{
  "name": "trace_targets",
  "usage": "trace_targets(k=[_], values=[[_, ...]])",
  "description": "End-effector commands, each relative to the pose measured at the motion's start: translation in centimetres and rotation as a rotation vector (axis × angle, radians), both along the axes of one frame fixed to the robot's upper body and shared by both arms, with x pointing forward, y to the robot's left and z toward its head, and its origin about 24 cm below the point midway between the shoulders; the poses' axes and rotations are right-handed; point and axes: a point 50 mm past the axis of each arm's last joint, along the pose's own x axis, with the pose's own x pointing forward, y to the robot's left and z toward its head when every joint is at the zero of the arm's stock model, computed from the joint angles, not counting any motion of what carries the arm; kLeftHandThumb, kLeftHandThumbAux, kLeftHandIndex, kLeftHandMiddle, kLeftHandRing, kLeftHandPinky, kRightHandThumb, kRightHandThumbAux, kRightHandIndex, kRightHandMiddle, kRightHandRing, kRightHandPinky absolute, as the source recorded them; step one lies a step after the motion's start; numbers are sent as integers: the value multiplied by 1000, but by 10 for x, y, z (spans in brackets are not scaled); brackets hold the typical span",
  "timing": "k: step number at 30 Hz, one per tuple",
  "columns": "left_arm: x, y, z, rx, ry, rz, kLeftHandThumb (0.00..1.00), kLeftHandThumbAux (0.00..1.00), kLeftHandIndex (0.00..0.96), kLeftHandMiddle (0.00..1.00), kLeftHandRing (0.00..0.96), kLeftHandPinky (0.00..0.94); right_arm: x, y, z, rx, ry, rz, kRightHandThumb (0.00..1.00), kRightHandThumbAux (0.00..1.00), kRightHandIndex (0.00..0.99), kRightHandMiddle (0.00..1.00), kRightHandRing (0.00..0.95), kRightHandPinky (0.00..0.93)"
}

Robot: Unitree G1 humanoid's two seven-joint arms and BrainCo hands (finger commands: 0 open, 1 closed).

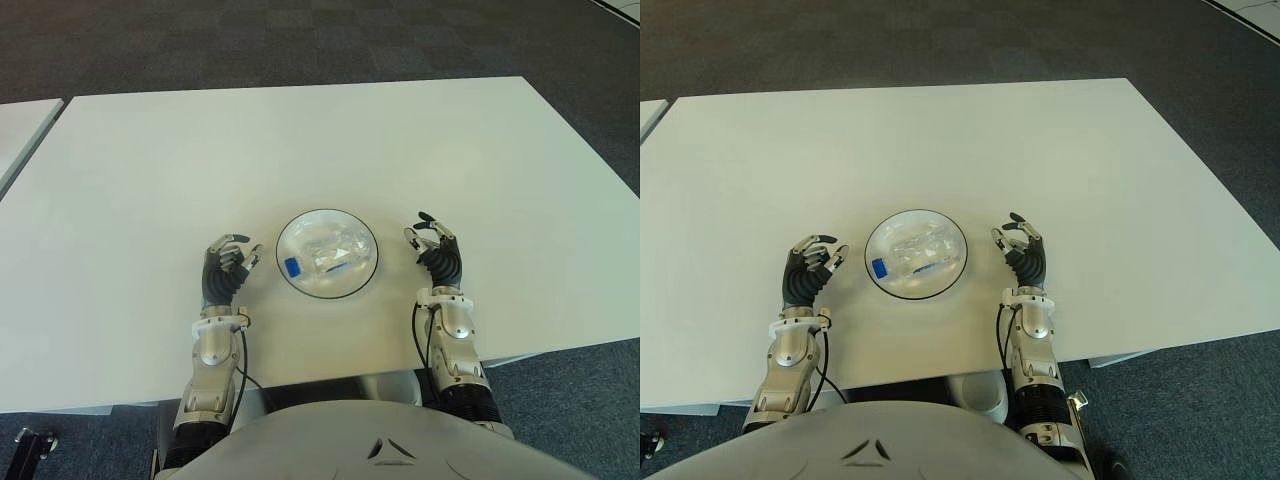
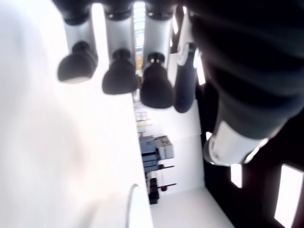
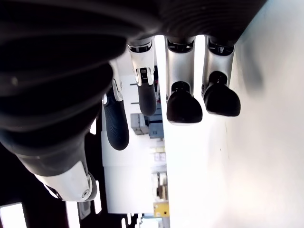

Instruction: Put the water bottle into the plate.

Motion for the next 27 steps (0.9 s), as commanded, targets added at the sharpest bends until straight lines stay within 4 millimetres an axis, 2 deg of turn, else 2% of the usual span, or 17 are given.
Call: trace_targets(k=[1, 11, 27], values=[[-3, -2, 6, -15, -55, 1, 708, 714, 437, 789, 802, 811, -2, 2, -4, -7, 33, 5, 699, 730, 437, 845, 840, 810], [-5, -4, 11, -34, -122, 23, 708, 713, 437, 780, 792, 809, -1, 3, -4, -4, 34, 5, 698, 730, 437, 846, 839, 808], [-6, -5, 12, -42, -102, 34, 710, 713, 437, 779, 785, 788, -1, 2, -4, 4, 28, 12, 698, 730, 437, 843, 837, 811]])
